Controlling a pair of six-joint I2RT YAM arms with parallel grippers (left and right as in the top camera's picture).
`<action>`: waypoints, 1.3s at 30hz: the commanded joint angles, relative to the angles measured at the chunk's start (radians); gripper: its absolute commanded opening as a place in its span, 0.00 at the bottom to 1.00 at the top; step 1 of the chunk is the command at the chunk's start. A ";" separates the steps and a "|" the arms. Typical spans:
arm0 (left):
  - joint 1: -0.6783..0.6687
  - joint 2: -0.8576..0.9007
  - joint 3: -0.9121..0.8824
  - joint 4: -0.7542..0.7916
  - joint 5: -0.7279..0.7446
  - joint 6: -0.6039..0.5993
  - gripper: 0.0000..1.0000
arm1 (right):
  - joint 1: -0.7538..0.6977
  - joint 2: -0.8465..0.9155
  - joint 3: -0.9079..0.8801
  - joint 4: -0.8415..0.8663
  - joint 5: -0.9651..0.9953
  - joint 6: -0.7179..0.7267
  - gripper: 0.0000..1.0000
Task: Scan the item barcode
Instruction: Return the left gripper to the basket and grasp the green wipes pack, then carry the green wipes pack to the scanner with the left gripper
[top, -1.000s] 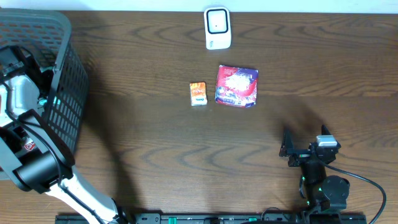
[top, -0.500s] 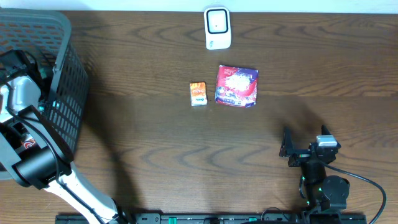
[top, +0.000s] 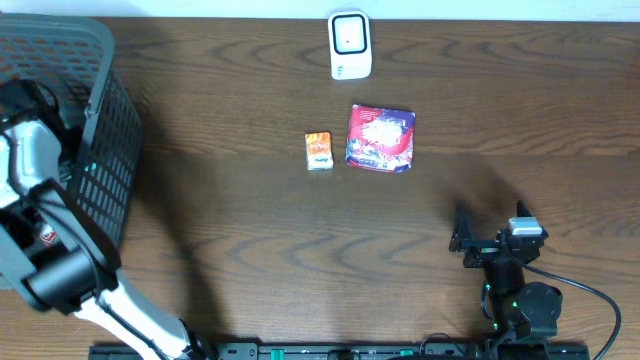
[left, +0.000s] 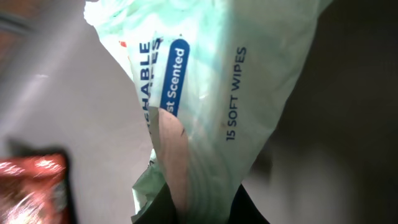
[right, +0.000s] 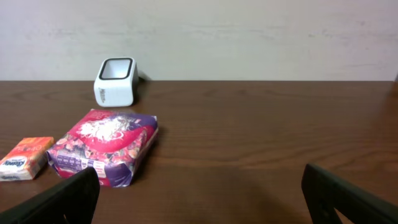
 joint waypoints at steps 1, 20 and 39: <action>0.003 -0.205 0.014 0.023 0.069 -0.090 0.07 | -0.004 -0.006 -0.001 -0.005 0.008 0.010 0.99; -0.270 -0.748 0.014 0.161 0.528 -0.476 0.07 | -0.004 -0.006 -0.001 -0.005 0.008 0.010 0.99; -0.908 -0.576 0.013 -0.034 0.375 -0.288 0.07 | -0.004 -0.006 -0.001 -0.005 0.008 0.010 0.99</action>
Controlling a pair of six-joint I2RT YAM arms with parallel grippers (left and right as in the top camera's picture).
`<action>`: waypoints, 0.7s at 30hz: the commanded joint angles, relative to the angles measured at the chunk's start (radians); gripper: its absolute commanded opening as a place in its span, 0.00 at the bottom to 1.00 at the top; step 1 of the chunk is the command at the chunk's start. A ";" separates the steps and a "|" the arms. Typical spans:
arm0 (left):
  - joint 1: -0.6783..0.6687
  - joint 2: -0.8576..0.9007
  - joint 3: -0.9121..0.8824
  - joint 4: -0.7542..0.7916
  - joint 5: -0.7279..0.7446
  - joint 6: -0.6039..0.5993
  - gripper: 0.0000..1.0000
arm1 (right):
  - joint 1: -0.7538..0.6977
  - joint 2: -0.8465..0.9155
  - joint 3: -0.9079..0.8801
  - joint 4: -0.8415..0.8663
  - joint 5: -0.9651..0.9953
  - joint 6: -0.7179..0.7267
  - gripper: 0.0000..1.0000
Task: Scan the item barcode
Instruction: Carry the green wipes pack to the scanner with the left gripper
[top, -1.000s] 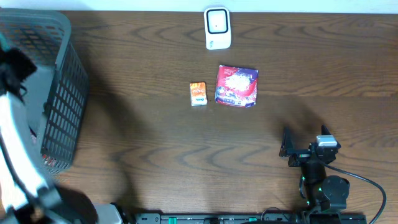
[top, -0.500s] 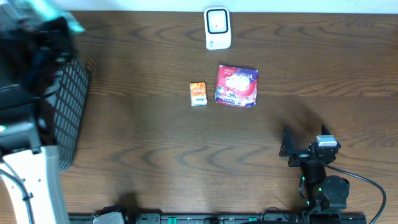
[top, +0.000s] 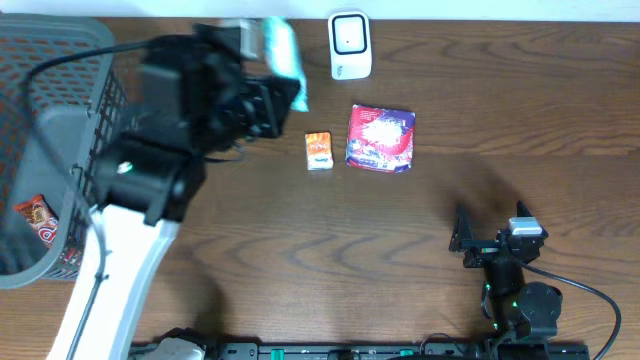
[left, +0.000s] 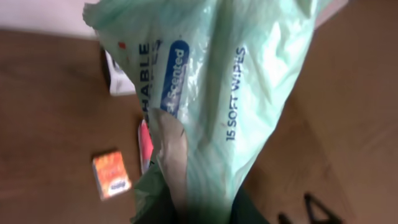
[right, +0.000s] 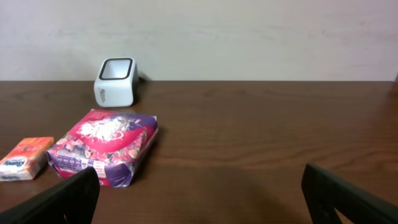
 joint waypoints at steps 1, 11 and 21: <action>-0.034 0.074 0.007 -0.037 -0.135 0.037 0.07 | -0.004 -0.006 -0.001 -0.005 0.008 0.010 0.99; -0.093 0.322 0.007 -0.061 -0.150 0.036 0.07 | -0.004 -0.006 -0.001 -0.005 0.008 0.010 0.99; -0.155 0.531 0.007 -0.029 -0.168 0.036 0.07 | -0.004 -0.006 -0.001 -0.005 0.008 0.010 0.99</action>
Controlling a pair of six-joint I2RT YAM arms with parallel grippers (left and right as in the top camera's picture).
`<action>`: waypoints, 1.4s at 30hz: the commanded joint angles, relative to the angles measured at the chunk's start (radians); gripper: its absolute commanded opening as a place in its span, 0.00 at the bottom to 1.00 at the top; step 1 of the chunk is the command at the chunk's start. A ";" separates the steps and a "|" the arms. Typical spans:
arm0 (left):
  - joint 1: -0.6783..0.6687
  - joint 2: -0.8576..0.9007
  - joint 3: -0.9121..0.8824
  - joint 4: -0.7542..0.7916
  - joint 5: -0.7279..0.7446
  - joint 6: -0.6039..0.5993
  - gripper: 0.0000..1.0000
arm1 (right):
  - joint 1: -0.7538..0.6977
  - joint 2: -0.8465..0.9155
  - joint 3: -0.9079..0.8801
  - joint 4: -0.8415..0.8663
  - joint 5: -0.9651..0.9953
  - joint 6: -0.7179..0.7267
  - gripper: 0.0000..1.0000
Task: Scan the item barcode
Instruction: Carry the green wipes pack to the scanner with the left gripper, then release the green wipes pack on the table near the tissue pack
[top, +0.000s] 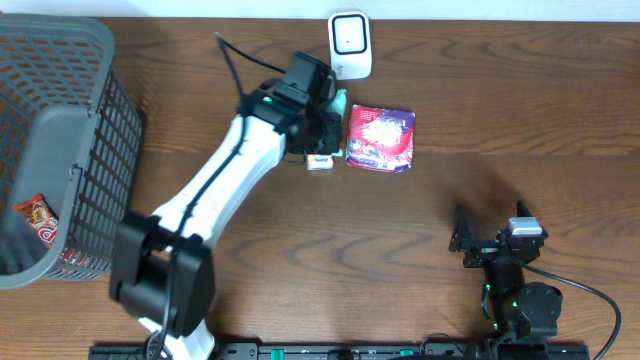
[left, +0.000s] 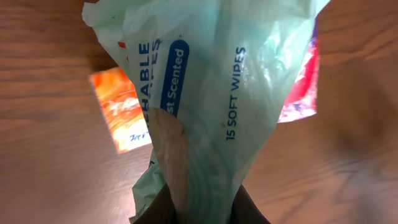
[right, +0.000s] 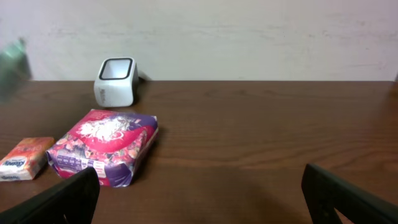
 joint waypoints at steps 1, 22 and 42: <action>-0.005 0.051 0.007 0.032 -0.039 0.012 0.07 | -0.004 -0.006 -0.001 -0.005 0.008 0.010 0.99; -0.099 0.197 0.010 0.127 -0.048 -0.044 0.34 | -0.004 -0.006 -0.001 -0.005 0.008 0.010 0.99; 0.003 -0.235 0.011 0.135 -0.058 0.039 0.94 | -0.004 -0.006 -0.001 -0.005 0.008 0.010 0.99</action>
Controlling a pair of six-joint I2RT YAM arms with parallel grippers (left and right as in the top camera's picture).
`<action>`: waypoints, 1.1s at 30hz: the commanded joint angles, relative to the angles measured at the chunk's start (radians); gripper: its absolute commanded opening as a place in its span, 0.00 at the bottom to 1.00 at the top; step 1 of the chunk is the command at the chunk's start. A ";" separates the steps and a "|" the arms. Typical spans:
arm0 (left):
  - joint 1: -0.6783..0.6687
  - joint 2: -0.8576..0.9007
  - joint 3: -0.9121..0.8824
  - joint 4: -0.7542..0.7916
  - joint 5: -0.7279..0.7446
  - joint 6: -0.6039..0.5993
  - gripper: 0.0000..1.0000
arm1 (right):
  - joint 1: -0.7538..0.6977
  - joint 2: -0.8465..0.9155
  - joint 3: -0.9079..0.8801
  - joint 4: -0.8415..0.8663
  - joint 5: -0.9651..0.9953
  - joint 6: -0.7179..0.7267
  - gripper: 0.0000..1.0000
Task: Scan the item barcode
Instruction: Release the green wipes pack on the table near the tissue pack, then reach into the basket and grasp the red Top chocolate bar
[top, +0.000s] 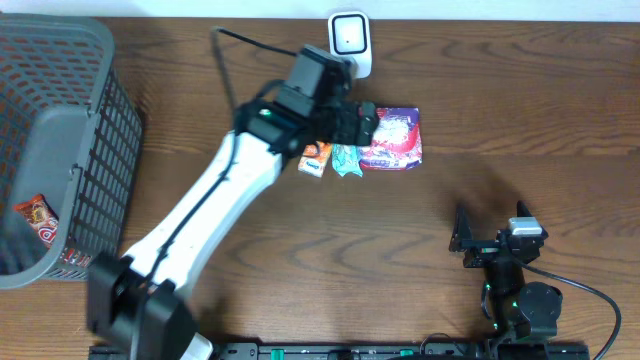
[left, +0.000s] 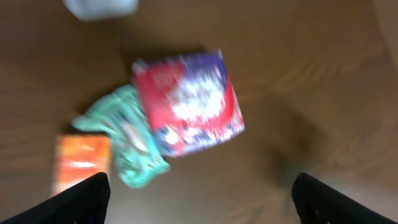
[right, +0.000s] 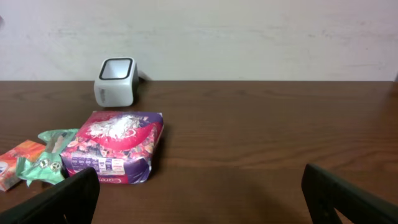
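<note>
The mint-green wipes pack (top: 347, 158) lies flat on the table between a small orange box (top: 315, 157) and a red-and-purple pack (top: 392, 138). It also shows as the green pack (left: 124, 140) in the left wrist view and as the green pack (right: 50, 152) in the right wrist view. The white scanner (top: 348, 42) stands at the table's far edge, just behind them. My left gripper (top: 360, 122) hovers open above these items, with nothing between its fingers (left: 81, 199). My right gripper (right: 199, 199) rests open at the near right, well away from them.
A dark mesh basket (top: 95, 140) fills the left side and holds a red snack packet (top: 35, 220). The left arm (top: 210, 220) stretches diagonally from the near left to the items. The right arm's base (top: 525, 300) sits at the front edge.
My left gripper was shut on the wipes pack just over the orange box and red pack. It is open now, and the wipes pack lies on the table between them. The red pack sits slightly further right.
My left gripper first held the wipes pack down in the basket. Then it held the pack above the table near the scanner. Then it held the pack low over the orange box and red pack. Now the pack lies between them. The right arm stayed still.
</note>
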 joint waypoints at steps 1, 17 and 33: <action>0.061 -0.094 0.011 0.002 -0.074 0.056 0.94 | -0.004 -0.006 -0.001 -0.005 0.008 0.010 0.99; 0.533 -0.356 0.011 0.032 -0.268 0.071 1.00 | -0.004 -0.006 -0.001 -0.005 0.008 0.010 0.99; 0.954 -0.364 0.011 -0.117 -0.553 0.093 1.00 | -0.004 -0.006 -0.001 -0.005 0.008 0.010 0.99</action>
